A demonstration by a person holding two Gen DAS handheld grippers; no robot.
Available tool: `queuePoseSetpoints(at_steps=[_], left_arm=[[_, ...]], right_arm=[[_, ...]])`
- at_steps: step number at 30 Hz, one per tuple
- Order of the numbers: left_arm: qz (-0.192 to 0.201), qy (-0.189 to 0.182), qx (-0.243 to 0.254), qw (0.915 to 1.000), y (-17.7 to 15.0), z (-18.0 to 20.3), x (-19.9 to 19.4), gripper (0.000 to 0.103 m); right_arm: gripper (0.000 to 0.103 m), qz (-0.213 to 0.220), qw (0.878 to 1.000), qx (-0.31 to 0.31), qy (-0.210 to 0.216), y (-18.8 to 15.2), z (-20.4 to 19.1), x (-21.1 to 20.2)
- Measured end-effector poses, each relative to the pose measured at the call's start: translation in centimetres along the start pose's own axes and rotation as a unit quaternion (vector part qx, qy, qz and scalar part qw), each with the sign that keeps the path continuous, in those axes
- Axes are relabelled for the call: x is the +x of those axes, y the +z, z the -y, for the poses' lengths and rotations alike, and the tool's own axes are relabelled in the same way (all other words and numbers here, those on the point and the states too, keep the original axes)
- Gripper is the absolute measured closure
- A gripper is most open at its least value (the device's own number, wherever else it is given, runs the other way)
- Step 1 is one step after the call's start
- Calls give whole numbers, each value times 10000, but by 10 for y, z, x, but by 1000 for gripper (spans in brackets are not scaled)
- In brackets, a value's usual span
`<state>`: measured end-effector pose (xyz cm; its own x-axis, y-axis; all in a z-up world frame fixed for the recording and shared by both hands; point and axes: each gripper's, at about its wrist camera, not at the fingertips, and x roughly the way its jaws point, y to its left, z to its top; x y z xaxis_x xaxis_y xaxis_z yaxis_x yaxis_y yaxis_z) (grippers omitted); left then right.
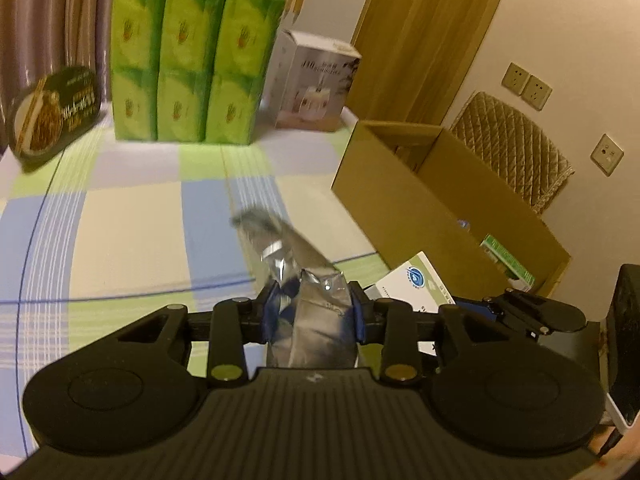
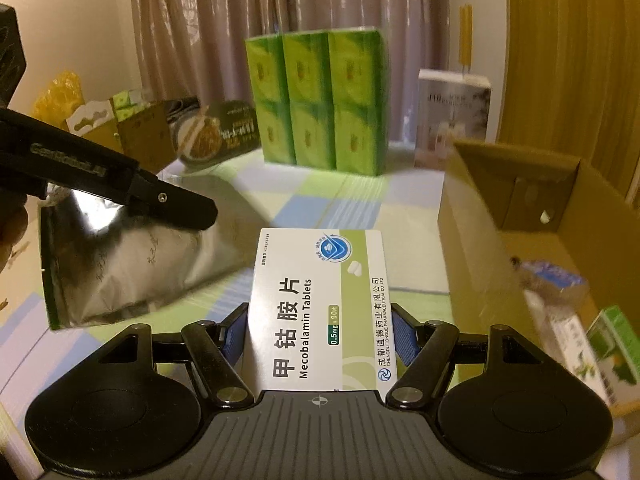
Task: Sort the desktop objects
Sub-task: 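Lift and adjust the foil bag in left tool while right tool holds the box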
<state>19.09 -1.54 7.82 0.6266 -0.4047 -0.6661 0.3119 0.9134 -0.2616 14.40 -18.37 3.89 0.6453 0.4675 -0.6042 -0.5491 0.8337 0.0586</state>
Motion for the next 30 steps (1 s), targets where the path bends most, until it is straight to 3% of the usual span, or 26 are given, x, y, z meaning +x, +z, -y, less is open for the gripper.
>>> queuePoseSetpoints(at_steps=[3,5,8,20,25,30], left_arm=[[-240,57,20,9997,-2,3,8,85],[-872,147,34,9961,-13,-3,25,84],[-1178,385,69,9923,-31,-18,29,84],[-1331,937,592,9849,-33,-34,39,69],[-1408,1050,886,9805,-35,-34,46,47],[-1543,1104,1150,9751,-32,-36,57,41]], right_arm=[[35,-111,9999,-18,-72,-6,3,2],[35,-195,9998,-2,-107,-12,8,2],[35,-279,9994,132,-140,-18,19,4],[35,-335,9992,178,82,-18,18,16],[35,-397,9989,161,166,-18,12,22],[35,-488,9984,142,234,-18,9,30]])
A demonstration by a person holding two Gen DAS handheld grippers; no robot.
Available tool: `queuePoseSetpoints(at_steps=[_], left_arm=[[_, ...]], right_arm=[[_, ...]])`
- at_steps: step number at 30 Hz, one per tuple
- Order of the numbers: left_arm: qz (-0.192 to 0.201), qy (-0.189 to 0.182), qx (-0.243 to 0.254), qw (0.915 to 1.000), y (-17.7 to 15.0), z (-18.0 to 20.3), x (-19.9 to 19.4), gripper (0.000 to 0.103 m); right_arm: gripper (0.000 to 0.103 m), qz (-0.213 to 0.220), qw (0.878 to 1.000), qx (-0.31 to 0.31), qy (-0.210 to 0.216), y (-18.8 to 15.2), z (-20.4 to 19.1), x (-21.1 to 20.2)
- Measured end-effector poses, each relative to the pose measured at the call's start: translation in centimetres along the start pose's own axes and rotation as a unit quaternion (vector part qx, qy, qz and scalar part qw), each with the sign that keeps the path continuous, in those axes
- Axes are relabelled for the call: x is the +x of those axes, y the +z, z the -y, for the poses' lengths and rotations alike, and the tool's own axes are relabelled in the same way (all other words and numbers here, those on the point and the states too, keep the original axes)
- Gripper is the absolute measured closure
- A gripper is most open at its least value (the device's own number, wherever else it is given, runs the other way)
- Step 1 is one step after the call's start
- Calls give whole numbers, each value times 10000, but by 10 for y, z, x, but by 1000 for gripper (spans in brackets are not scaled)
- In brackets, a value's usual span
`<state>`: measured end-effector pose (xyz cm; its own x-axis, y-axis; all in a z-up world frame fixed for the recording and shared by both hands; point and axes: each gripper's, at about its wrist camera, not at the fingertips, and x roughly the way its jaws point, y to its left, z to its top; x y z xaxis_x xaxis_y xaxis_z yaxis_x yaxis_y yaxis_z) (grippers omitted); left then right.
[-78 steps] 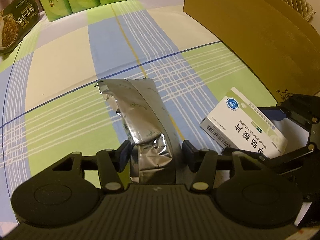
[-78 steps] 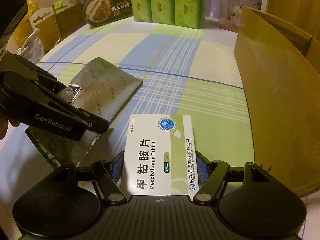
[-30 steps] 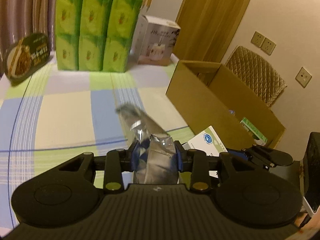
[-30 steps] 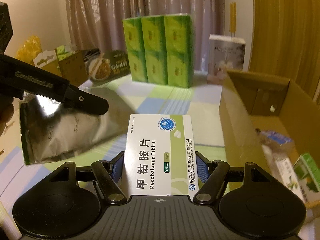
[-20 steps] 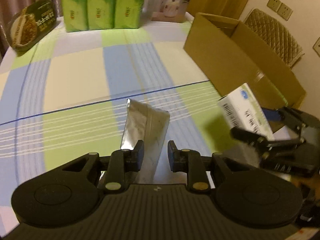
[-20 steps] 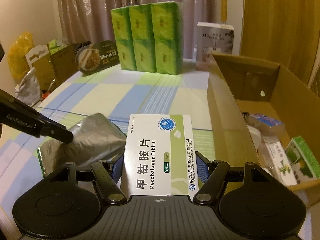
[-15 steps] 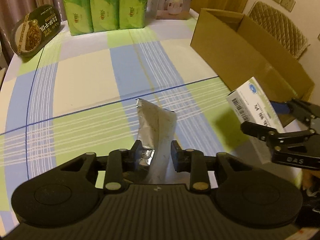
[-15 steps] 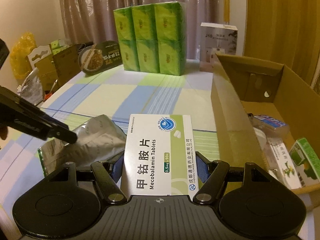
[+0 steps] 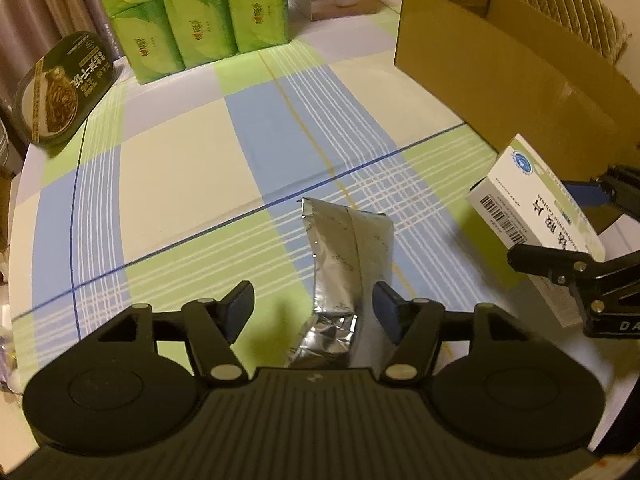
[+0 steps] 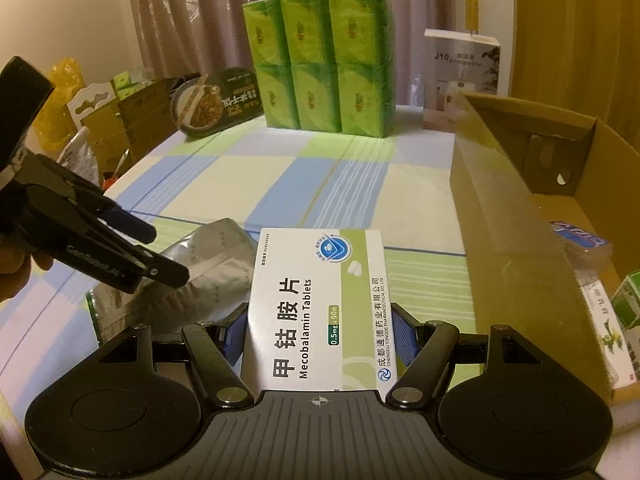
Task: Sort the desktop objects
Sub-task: 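Lift and adjust the foil bag in left tool while right tool holds the box, then carry the foil bag and tablet box with both tools to the cardboard box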
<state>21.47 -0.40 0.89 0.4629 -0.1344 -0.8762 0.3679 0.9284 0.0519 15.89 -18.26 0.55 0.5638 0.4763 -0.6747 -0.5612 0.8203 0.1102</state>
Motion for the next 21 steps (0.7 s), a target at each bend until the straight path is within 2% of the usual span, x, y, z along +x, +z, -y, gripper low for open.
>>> queuePoseSetpoints(at_steps=[8,11,18,21], left_arm=[[-305,71,622,9976,7,13,24,29],[-448,52,862,9953,8,21,34,28],[-723,54,1168,9905,10,30,59,26],[-766,143,1276,9888,10,31,66,20]], right_arm=[[35,-227,9997,17,-3,-4,5,13],[35,-287,9996,63,-11,-4,7,16],[35,-312,9994,126,-11,-3,10,18],[35,-313,9994,139,-9,-3,10,17]])
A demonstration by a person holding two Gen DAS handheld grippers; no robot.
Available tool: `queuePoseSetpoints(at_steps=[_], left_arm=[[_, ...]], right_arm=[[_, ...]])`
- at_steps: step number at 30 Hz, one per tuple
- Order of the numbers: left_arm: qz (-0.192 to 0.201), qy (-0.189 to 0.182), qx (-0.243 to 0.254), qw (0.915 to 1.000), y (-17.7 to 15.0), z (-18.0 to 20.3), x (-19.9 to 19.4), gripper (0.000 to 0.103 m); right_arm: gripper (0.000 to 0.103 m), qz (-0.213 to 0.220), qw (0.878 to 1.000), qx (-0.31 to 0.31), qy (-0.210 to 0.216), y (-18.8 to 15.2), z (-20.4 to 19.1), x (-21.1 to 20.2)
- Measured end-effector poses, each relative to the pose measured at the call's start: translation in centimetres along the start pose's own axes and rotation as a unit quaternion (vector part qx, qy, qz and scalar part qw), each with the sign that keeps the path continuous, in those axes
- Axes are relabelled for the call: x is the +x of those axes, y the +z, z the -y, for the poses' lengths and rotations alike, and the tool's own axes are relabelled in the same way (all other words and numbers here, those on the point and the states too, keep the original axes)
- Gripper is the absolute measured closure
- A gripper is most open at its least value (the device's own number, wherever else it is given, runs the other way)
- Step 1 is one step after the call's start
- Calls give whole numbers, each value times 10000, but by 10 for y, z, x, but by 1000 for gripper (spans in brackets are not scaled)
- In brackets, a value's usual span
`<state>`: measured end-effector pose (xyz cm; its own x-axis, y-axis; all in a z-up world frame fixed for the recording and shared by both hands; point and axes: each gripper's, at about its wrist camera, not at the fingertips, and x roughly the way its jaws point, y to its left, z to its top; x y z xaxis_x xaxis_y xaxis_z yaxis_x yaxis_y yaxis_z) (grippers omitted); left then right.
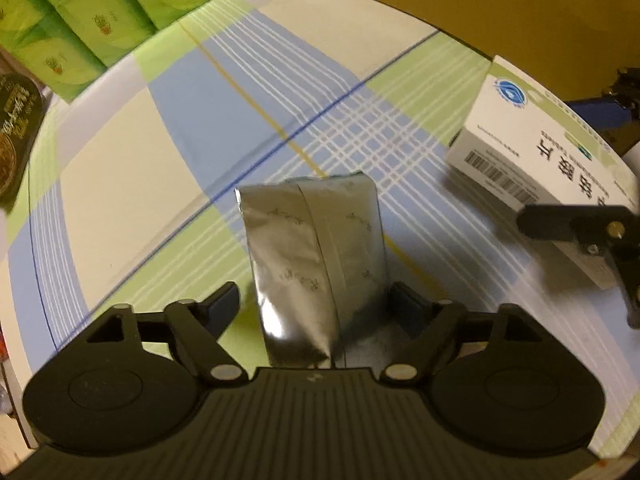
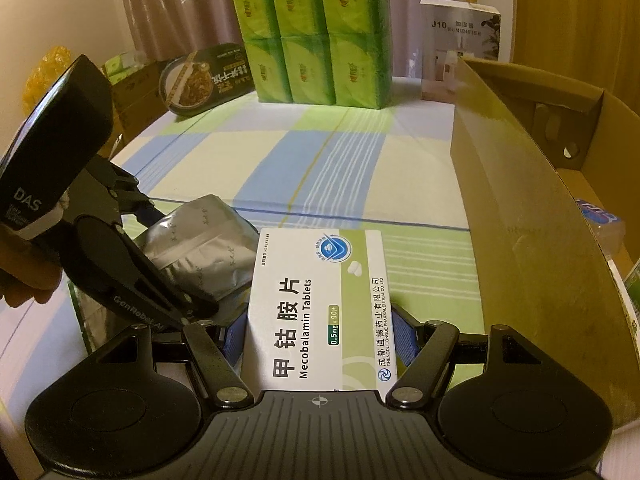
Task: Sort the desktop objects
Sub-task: 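Carry the foil bag and tablet box with both tools to the cardboard box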
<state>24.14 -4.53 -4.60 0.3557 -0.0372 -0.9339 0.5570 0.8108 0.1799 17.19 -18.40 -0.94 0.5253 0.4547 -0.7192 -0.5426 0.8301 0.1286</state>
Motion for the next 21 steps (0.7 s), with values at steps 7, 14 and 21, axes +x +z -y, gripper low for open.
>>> queuePoseSetpoints(at_steps=[7,14,21], left_arm=[[12,-332,-89,9994,-1,0,-3,55],[104,-185,24,9998,-5,6,-15,68],[265,-125,-3,9996,-11,5,-30,69]], right_arm=[[35,21,10000,13,8,0,0,-1],[35,77,10000,-2,-6,0,-3,-3],[35,145,9999,-14,-34,0,-6,-7]])
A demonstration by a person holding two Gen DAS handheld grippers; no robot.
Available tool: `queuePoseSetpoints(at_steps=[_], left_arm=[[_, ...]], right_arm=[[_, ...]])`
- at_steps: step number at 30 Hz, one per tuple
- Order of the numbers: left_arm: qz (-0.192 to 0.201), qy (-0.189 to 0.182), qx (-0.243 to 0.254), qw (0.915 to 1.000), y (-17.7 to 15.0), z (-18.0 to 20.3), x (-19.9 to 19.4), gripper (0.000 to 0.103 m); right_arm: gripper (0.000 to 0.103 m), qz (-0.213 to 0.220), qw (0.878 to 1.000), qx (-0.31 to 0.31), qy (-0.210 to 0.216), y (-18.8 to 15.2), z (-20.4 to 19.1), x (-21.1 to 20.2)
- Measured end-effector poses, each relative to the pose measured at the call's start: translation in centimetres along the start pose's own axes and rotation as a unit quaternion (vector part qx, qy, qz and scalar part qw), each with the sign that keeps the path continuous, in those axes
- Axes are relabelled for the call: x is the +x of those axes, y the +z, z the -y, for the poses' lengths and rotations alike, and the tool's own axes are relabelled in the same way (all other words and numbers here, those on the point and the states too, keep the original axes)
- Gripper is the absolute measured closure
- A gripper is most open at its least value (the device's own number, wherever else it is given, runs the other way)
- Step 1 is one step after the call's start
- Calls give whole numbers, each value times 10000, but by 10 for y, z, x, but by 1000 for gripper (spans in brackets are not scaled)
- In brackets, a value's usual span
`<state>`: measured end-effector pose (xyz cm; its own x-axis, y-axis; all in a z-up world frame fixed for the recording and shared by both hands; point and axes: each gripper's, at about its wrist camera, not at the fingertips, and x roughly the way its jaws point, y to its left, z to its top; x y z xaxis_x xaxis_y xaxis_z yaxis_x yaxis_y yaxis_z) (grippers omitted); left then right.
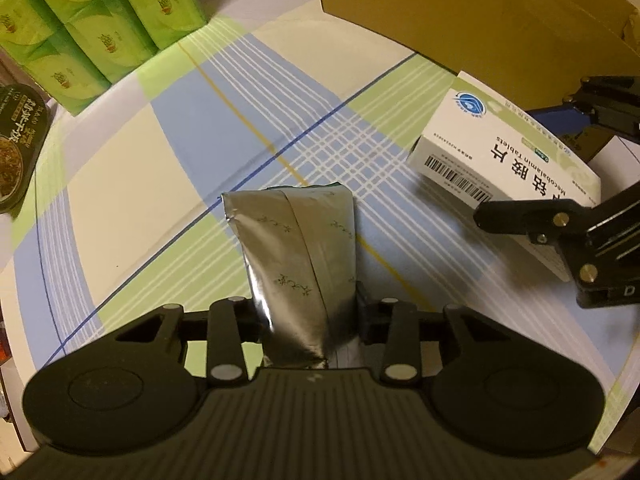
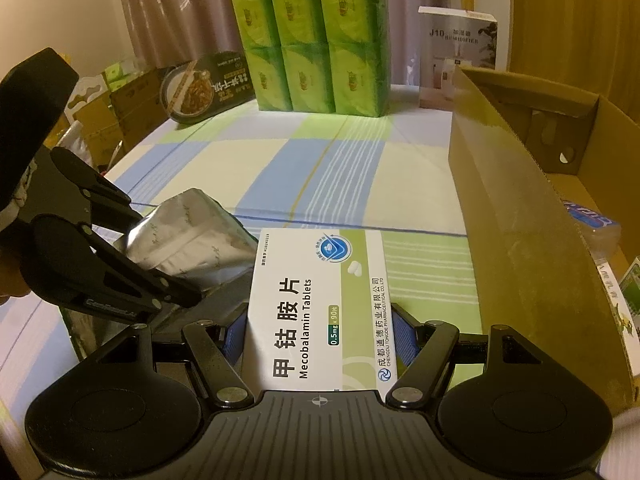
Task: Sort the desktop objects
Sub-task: 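Carry the foil bag and tablet box with both tools to the cardboard box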
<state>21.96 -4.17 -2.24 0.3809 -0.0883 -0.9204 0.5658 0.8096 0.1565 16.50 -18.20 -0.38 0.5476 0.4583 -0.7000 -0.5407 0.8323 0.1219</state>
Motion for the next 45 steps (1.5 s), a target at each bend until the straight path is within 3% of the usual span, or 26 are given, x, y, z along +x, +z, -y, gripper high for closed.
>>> queuePoseSetpoints(at_steps=[13,21,26,31,36,45], left_arm=[[342,16,-261,9991,-3,-6,-39,69],[537,180,-305,9979,15,2,-81,69],[753,224,-262,9966,43,20,-107,69],[898,25,-229,9957,78,48,-119,69],[1032,-288,-211,9940,118,80,-118,69],[1243,-1049,-921,9824,192,103,-97,69]], right_arm=[[35,637,9979,-70,-37,22,-8,-41],[35,1044,9942,81,-225,51,15,-93],[35,1160,9919,173,-481,65,45,-124],[35,1230,9885,350,-802,68,89,-149],[35,1162,9855,624,-1066,63,139,-160],[35,1008,9828,940,-1233,55,201,-152]])
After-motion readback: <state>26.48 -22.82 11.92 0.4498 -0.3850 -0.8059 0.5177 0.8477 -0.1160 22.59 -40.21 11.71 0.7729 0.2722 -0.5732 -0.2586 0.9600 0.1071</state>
